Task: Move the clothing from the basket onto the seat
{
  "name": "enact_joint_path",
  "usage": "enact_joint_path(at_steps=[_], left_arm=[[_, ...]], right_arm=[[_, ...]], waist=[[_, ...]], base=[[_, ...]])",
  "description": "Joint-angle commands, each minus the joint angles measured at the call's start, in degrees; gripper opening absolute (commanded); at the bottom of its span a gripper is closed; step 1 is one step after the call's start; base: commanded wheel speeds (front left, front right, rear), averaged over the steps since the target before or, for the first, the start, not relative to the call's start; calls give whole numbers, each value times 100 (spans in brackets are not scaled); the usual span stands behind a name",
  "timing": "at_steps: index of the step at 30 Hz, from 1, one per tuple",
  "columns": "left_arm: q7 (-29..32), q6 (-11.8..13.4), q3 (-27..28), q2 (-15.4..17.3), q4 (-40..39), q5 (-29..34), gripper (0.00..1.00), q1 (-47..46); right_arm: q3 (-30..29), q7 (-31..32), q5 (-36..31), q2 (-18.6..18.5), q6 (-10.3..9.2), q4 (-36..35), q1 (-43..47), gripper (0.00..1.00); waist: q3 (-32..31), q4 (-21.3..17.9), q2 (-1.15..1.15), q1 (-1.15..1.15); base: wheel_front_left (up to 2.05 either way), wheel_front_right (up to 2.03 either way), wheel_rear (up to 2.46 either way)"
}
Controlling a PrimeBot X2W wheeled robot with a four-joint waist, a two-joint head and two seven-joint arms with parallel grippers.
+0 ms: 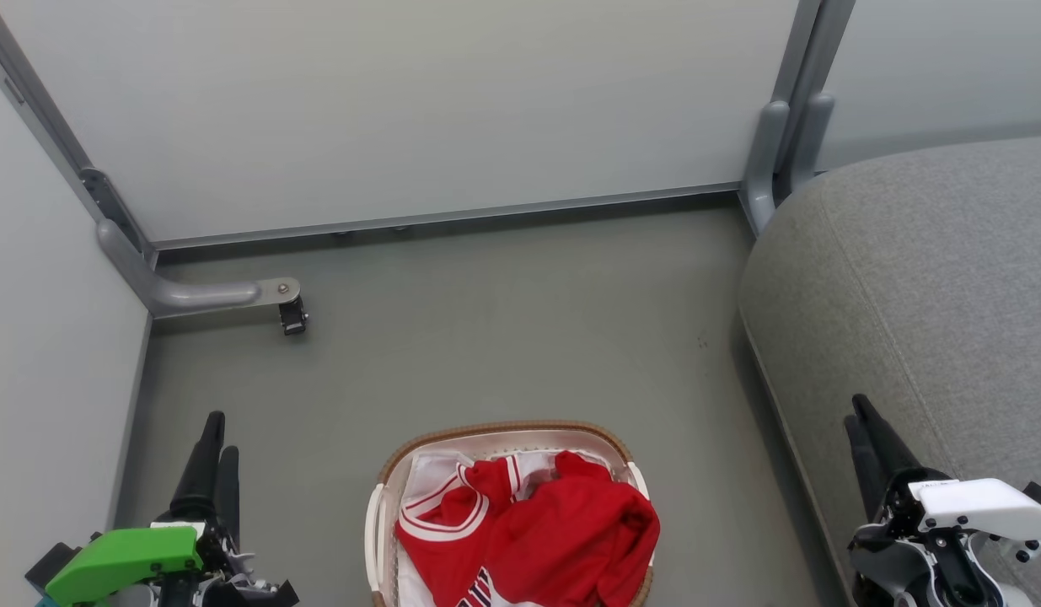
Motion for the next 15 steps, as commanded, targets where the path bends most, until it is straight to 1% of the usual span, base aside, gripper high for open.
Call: enact_joint_path(at_steps=[1,6,15], left_arm=[[-72,-4,-4,21,-87,58,100,-104],[-220,-6,-83,102,-55,447,100,-136],[-463,-9,-61,111,-70,1625,100,-153]], right_arm=[[27,-39,-55,-39,2,-96,-104,100],[210,-213,-296,-143,2,-93,-167,100],[496,-469,-1081,-285,2,-26,-327,100]], waist=[[1,2,0,0],[10,6,0,0],[29,4,0,0]], base=[[0,0,0],[0,0,0],[0,0,0]])
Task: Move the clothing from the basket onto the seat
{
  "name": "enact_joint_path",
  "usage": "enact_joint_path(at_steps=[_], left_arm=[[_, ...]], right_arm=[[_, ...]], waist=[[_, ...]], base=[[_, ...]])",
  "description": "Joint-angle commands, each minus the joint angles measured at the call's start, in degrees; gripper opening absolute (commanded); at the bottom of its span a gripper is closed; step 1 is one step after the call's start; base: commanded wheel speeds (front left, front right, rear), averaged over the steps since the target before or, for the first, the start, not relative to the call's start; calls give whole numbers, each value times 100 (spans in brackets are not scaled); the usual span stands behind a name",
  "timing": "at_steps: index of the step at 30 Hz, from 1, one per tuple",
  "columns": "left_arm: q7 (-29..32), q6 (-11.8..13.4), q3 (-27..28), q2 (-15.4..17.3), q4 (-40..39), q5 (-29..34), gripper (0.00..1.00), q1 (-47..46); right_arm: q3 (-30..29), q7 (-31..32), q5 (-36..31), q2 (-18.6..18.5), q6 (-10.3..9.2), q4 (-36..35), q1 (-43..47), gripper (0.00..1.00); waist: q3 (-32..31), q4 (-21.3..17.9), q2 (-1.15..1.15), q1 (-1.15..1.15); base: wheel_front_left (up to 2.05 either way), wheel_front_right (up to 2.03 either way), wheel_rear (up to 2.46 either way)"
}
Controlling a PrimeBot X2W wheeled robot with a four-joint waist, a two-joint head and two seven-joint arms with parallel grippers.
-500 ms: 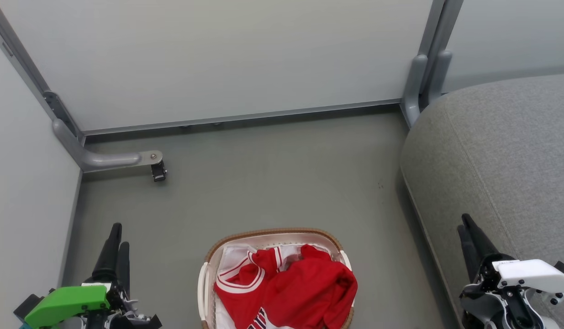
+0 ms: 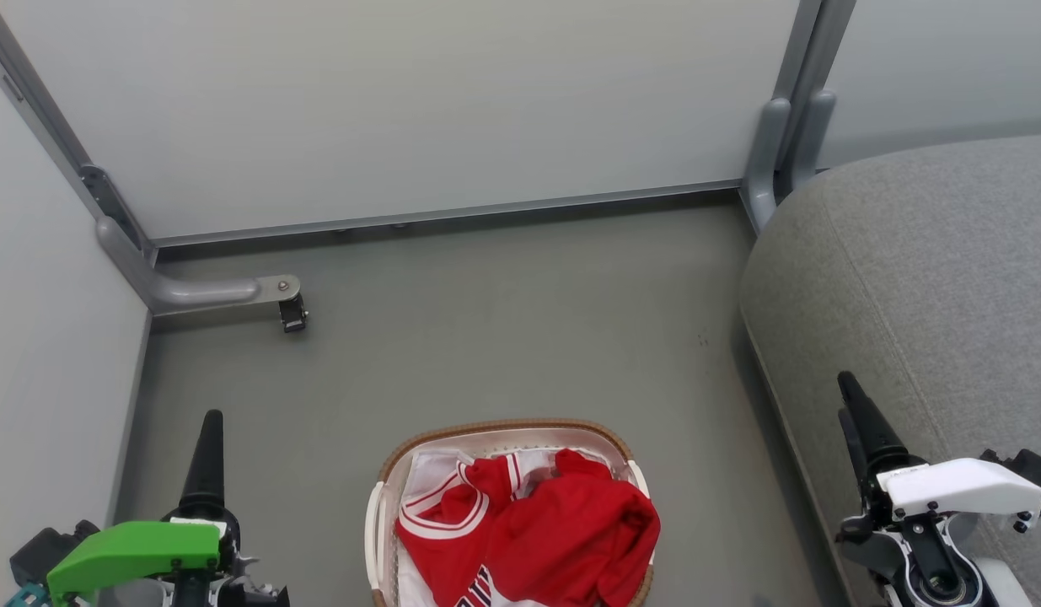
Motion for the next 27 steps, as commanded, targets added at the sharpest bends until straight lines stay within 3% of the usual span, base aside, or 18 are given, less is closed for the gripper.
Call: enact_joint_path(at_steps=[1,11,27], left_arm=[[-71,-10,16,63,-105,354,100,-146],[-307,-6,-81,122,-107,1650,100,-156],[-638,207,-488,338,-24,3268,100,-263]], right_arm=[[64,-80,-259,-72,2,-60,-189,100],[141,-316,-1444,-112,2,-19,-328,100],[460,-648,-3018,-197,2,111,-562,100]], waist=[[2,0,0,0],[34,5,0,0],[110,46,0,0]], base=[[0,0,0],[0,0,0],[0,0,0]])
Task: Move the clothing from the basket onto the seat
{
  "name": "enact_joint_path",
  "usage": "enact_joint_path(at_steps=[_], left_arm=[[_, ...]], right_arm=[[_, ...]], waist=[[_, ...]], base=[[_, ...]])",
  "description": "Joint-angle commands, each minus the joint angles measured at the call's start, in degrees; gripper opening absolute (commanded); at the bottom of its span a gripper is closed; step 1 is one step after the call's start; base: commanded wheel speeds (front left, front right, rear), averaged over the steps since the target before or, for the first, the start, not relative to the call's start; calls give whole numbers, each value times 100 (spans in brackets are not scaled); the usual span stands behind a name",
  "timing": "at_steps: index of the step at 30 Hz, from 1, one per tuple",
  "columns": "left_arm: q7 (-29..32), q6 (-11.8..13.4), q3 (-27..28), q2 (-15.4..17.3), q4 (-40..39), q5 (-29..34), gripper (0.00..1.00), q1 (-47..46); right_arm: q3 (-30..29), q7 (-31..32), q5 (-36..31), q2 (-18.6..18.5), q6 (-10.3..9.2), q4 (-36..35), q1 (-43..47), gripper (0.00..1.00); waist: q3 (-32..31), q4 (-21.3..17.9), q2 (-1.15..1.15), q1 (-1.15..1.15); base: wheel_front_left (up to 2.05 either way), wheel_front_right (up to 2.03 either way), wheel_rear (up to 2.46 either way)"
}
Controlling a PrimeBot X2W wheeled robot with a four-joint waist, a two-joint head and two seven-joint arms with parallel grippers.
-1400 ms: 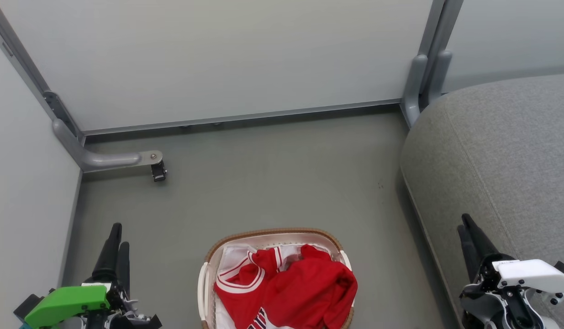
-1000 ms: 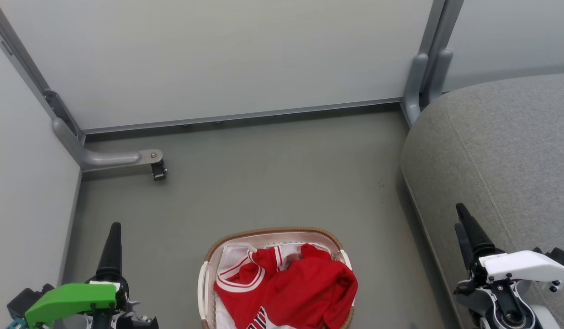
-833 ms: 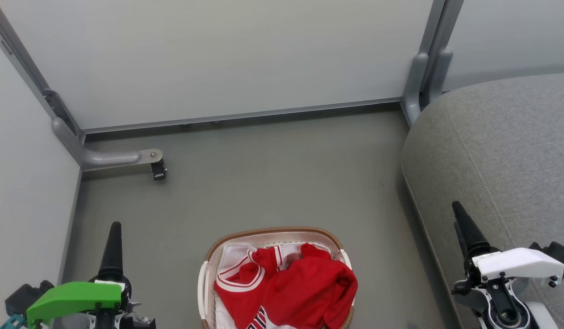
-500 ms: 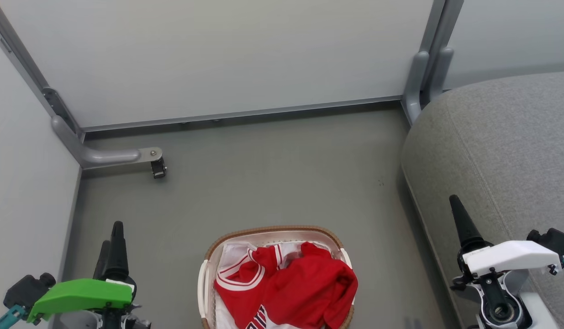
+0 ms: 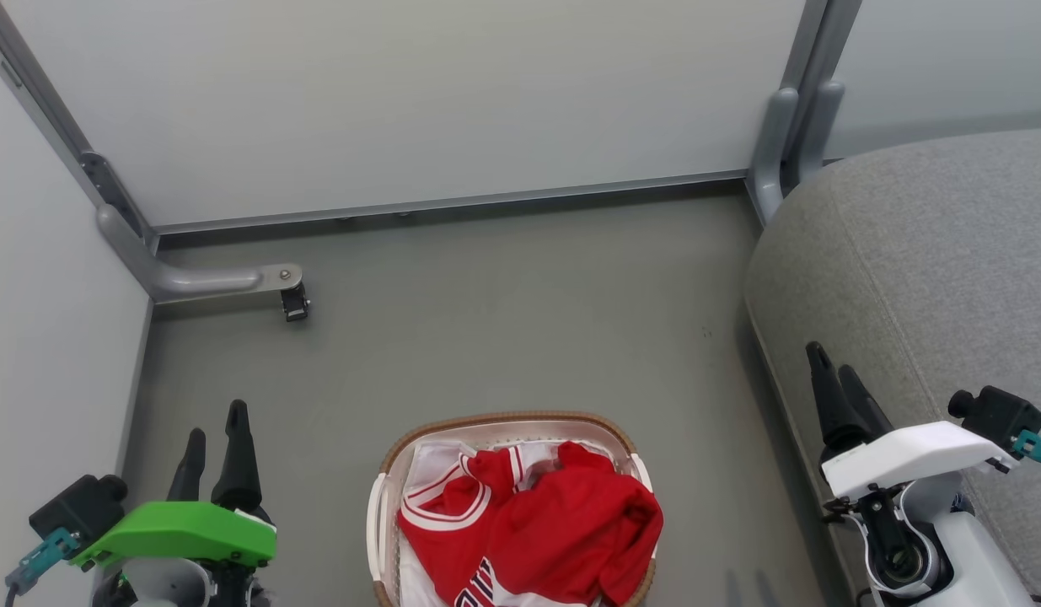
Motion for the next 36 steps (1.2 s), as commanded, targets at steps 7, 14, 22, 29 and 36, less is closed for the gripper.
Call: enact_joint_path(at_steps=[7,14,22,29,36], left_arm=[[-181,172,-296,214,-8,736,100,-225],[-302,339,-494,327,-83,1192,100,-199],[-428,481,-667,407,-143,1651,100,-110],[-532,558,-773,442,-165,2043,100,-14],[-633,608,-801,423,-177,2387,100,62]], right_arm=[[147,-183,-775,-112,2,4,-197,100],[269,-307,-1332,-154,2,49,-236,100],[310,-435,-1940,-167,2,84,-232,100],[293,-539,-2396,-134,2,160,-135,100],[337,-636,-2820,-107,2,199,-82,100]], waist=[[40,36,0,0],[61,54,0,0],[79,81,0,0],[72,114,0,0],[73,118,0,0]], base=[[0,0,0],[0,0,0],[0,0,0],[0,0,0],[0,0,0]])
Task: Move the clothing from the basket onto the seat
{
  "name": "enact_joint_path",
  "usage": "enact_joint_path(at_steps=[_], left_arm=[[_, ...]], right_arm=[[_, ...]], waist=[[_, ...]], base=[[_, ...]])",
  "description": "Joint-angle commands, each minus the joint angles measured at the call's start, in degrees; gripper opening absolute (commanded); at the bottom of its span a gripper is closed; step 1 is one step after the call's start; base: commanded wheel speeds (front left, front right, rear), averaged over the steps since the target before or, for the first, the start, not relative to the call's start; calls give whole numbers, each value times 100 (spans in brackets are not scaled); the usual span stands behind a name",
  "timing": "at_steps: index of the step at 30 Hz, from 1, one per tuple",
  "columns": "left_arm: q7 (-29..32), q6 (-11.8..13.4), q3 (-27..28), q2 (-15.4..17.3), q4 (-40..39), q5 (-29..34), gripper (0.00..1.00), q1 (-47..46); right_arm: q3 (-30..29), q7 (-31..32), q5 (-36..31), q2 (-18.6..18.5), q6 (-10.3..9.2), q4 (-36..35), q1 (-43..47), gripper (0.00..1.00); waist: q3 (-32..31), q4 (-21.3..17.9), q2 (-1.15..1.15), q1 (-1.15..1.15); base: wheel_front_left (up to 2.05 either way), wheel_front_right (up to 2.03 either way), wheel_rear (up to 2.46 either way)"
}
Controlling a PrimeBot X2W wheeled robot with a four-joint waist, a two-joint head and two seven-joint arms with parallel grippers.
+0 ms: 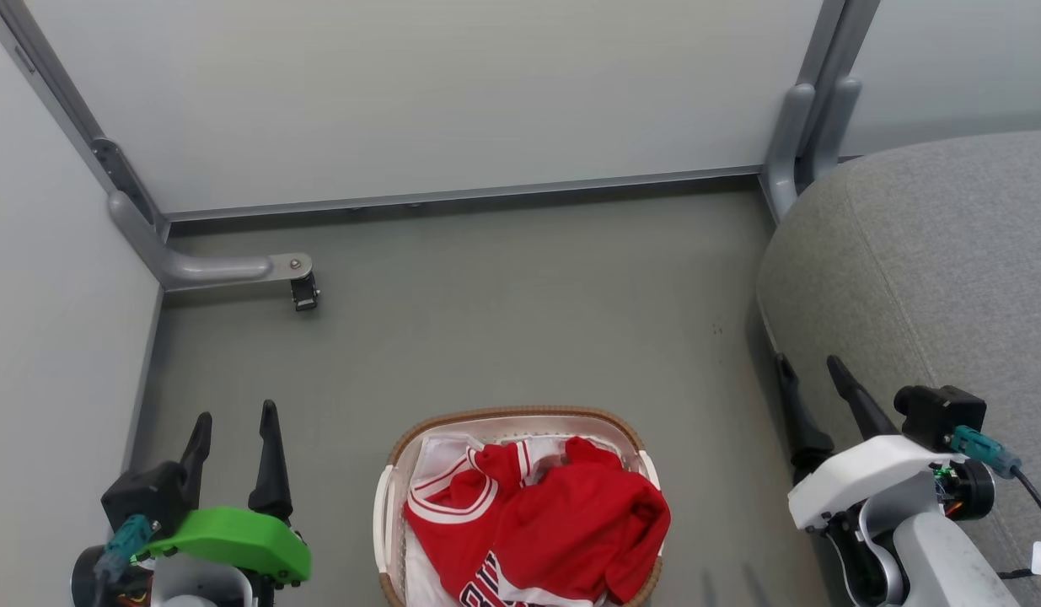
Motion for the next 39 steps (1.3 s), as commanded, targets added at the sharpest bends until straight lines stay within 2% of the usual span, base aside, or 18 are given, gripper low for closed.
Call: enact_joint_path(at_steps=[1,11,26,39], left_arm=[[-55,25,13,35,-48,166,100,18],[-181,52,94,-78,-74,653,100,177],[-365,-38,247,-234,-68,1378,100,406],[-497,-137,301,-335,-23,2006,100,409]], right_arm=[[7,-54,-164,-30,2,-1,-20,100],[-70,-184,-694,39,2,124,13,100],[-239,-368,-1414,203,1,221,177,100],[-155,-497,-1941,188,1,240,111,100]], waist=[[4,-1,0,0],[32,22,0,0],[-37,51,0,0],[84,34,0,0]], base=[[0,0,0],[0,0,0],[0,0,0],[0,0,0]])
